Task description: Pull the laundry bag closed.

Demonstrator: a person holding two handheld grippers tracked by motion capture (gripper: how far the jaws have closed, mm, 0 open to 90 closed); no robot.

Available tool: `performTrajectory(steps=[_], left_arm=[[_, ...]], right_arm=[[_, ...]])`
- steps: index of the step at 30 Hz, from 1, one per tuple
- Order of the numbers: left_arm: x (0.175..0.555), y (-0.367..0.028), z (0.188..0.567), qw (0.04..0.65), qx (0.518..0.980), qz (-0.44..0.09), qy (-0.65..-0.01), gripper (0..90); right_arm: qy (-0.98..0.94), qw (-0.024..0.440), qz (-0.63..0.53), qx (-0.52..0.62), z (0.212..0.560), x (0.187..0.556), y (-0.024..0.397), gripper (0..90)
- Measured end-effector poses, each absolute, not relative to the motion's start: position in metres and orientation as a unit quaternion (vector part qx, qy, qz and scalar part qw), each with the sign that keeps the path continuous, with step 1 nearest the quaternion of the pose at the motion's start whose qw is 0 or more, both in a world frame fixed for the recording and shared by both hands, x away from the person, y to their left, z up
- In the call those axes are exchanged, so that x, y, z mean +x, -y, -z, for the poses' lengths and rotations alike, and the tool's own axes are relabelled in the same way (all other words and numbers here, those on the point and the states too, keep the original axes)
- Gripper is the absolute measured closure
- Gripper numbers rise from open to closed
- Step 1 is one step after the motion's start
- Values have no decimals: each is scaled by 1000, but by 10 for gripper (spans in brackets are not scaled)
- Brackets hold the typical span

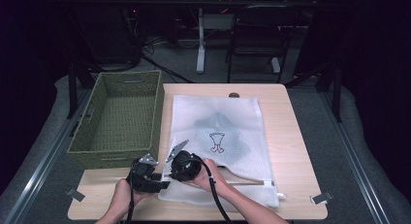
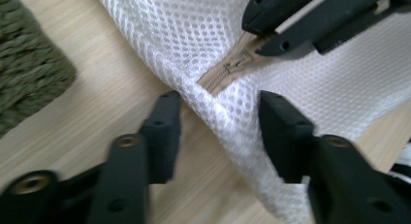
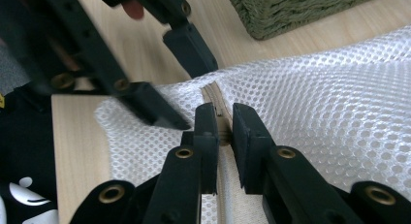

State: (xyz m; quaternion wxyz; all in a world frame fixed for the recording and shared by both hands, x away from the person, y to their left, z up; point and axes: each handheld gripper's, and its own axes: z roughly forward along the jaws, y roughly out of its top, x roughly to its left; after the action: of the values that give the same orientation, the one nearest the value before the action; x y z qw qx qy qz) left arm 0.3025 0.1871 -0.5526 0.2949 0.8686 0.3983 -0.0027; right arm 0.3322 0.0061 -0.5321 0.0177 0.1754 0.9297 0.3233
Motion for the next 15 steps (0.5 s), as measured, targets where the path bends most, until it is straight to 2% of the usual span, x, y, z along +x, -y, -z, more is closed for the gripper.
performTrajectory(steps=[7, 15], left_arm=[[304, -189, 557, 309, 859, 21, -407, 789], [303, -189, 556, 317, 860, 12, -400, 814]], right_arm=[[-937, 19, -306, 170, 542, 330, -7, 812], [-938, 7, -303, 166, 548, 334, -9, 806]])
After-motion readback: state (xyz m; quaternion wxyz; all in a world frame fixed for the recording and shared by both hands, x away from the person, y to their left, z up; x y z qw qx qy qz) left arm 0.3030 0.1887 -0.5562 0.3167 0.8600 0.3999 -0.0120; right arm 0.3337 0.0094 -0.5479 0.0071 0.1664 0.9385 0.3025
